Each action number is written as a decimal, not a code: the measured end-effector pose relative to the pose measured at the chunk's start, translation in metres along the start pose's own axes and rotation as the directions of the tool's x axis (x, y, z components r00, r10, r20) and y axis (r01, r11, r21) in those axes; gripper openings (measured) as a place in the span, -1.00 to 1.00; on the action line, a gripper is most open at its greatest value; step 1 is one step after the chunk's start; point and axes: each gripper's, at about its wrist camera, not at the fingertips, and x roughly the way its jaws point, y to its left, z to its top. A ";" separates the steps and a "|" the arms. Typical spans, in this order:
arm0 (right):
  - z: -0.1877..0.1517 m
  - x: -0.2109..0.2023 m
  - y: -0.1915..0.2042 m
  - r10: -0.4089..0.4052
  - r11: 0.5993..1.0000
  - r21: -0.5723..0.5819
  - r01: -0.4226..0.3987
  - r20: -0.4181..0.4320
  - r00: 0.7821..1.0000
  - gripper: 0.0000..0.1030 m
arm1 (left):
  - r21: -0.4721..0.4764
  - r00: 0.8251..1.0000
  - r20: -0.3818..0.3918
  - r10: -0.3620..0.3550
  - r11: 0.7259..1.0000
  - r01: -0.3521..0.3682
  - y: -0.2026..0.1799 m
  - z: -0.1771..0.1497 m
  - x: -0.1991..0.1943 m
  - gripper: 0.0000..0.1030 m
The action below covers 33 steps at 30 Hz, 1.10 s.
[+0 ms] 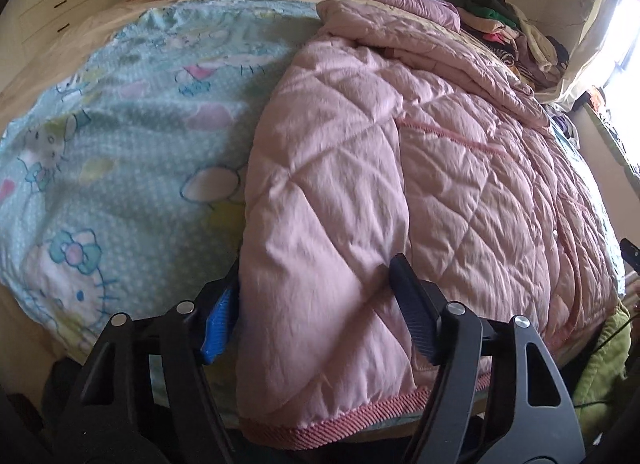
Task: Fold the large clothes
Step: 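Grasp the ribbed hem with both tools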
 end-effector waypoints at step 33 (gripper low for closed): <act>-0.054 -0.012 -0.013 0.086 0.996 -0.022 -0.088 -0.108 0.991 -0.52 | 0.070 1.000 0.009 0.003 0.998 -0.004 -0.011 -0.015 -0.009 -0.35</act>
